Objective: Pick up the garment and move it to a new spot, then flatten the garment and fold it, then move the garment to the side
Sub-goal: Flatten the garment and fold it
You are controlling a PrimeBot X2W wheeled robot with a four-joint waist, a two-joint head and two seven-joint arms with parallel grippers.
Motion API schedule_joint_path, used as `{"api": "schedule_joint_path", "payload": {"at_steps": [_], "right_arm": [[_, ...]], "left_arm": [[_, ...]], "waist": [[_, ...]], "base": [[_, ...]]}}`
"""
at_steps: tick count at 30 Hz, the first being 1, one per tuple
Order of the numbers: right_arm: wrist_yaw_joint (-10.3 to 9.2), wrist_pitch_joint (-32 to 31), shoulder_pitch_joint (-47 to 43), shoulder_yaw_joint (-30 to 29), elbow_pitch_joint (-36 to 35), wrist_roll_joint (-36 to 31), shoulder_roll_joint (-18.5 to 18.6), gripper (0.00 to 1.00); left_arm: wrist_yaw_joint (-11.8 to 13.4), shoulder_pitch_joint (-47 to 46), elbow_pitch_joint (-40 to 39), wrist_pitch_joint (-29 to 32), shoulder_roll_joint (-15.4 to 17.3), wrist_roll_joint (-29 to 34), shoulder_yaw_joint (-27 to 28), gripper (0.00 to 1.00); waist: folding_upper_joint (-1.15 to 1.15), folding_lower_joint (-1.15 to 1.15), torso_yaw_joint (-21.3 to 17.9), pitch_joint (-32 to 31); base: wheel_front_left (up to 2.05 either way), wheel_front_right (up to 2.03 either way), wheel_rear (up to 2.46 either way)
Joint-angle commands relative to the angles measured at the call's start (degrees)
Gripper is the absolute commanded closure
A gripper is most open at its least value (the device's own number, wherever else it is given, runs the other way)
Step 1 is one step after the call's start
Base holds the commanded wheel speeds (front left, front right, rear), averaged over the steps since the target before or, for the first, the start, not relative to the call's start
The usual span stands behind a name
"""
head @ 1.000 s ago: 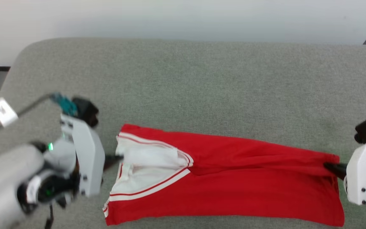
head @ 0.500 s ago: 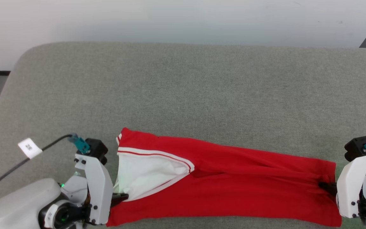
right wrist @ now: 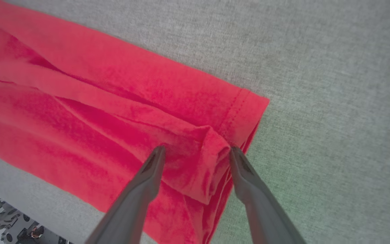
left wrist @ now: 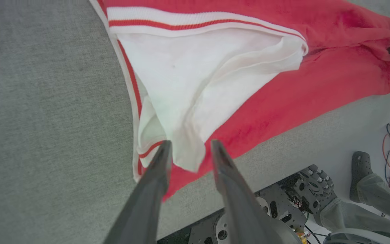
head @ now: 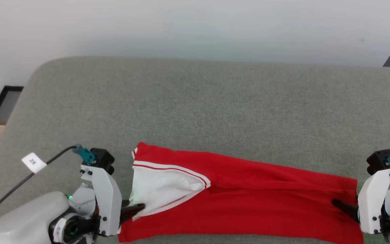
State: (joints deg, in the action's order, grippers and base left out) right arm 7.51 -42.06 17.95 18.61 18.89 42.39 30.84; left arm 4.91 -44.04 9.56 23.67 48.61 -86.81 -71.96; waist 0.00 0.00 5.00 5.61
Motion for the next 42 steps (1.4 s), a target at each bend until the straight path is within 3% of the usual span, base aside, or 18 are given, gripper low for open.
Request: {"api": "schedule_joint_path", "payload": {"at_steps": [1,9,19,27,30,35,42], "right_arm": [[-0.05,-0.2,-0.3,-0.3,0.2,0.1,-0.1,0.00],[-0.05,-1.3,-2.1,-2.2,-0.3,-0.7,-1.4,0.00],[-0.05,4.8,-6.4,-6.3,-5.8,-1.5,-2.9,0.00],[-0.05,9.2,-10.6,-10.0,-6.1,-2.6,-3.8,0.00],[-0.04,9.0,-11.7,-11.4,-5.4,-2.5,-4.0,0.00],[-0.04,8.2,-13.1,-13.4,-3.8,-2.8,-3.9,0.00],[-0.04,6.3,-12.5,-14.7,-1.0,-3.2,-3.9,0.00]], "left_arm": [[0.2,0.8,-0.1,-0.2,0.0,0.1,0.1,0.00],[1.9,2.5,-2.2,-6.2,1.7,2.3,1.3,0.00],[5.6,7.0,-4.5,-24.2,3.6,9.3,3.9,0.00],[9.0,12.9,-5.3,-37.6,4.8,12.7,7.4,0.00],[10.8,15.6,-5.7,-38.7,4.5,14.9,10.3,0.00],[12.7,22.8,-7.2,-38.7,1.7,21.9,21.0,0.00],[11.9,34.7,-8.5,-38.7,-3.5,31.4,34.9,0.00]], "waist": [[0.00,0.00,0.3,-1.0],[0.00,0.00,0.3,-5.8],[0.00,0.00,0.5,-8.8],[0.00,0.00,1.4,-10.3],[0.00,0.00,2.0,-10.5],[0.00,0.00,3.2,-10.6],[0.00,0.00,4.9,-10.2]], "base": [[0.00,0.00,0.00],[0.00,0.00,0.00],[0.00,0.00,0.00],[0.00,0.00,0.00],[0.00,0.00,0.00],[0.00,0.00,0.00],[0.00,0.00,0.00]]}}
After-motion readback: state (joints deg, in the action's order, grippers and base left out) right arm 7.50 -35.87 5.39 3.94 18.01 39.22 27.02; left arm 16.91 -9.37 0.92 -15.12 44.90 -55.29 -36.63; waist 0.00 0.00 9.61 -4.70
